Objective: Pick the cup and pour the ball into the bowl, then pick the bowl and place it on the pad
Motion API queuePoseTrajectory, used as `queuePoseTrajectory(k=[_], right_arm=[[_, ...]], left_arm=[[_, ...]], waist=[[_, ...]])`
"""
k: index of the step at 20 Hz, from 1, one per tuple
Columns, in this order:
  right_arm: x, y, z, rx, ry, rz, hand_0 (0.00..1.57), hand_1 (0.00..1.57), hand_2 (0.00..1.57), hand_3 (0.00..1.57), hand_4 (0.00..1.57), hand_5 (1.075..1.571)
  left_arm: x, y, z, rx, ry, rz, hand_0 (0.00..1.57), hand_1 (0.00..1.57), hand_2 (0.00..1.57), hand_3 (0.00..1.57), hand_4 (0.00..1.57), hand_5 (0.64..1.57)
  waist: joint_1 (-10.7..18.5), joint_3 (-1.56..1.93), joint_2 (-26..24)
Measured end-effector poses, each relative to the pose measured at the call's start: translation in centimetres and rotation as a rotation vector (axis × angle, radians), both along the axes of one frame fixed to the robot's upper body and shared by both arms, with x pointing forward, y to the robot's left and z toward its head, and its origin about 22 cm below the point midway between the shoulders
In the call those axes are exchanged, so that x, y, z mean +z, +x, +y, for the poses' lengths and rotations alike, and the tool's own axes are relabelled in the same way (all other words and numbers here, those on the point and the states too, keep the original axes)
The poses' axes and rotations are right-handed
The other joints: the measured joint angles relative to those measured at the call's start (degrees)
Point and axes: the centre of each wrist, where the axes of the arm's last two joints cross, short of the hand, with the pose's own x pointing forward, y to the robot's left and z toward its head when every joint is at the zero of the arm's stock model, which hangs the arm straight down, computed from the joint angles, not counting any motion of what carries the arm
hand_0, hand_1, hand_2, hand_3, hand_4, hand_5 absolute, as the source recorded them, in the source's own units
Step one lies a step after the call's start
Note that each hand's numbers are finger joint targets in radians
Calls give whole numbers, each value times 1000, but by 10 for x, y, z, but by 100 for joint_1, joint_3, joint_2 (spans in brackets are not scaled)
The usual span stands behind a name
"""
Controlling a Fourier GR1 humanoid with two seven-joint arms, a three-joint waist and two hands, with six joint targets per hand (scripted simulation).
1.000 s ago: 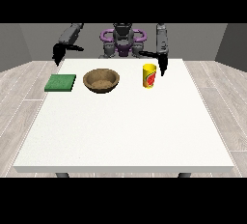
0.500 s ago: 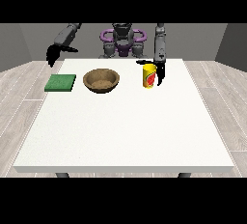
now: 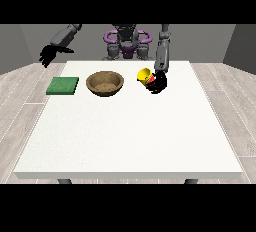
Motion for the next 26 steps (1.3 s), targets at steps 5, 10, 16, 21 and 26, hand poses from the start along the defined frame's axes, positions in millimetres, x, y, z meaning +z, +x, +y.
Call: queuePoseTrajectory(k=[5, 10, 16, 21, 26], right_arm=[[-15, -8, -29, -48, 8, 69, 0, 0, 0, 0, 0, 1556], [-45, -24, -51, -126, 25, 206, 0, 0, 104, 0, 0, 1560], [-75, -51, -74, -199, 31, 314, 0, 0, 0, 0, 0, 1557], [-89, -63, -84, -230, 38, 358, 0, 0, 83, 0, 0, 1554], [-96, -73, -95, -258, 48, 354, 0, 0, 0, 0, 0, 1550]], left_arm=[[-3, 1, -19, 17, 86, 55, 1348, 1348, 1571, 1571, 989, 1532], [3, 4, -44, -21, 225, 157, 1372, 1372, 1571, 1571, 1054, 1558], [15, 8, -80, -38, 416, 228, 1365, 1365, 1571, 1571, 1142, 1566], [24, 5, -110, -53, 508, 249, 1367, 1367, 1571, 1571, 1114, 1566], [32, 2, -136, -59, 624, 230, 1202, 1202, 1571, 1571, 976, 1569]], waist=[[183, -8, -399], [607, -9, -1292], [1031, -10, -1906], [1258, -17, -2119], [1384, -18, -2104]])
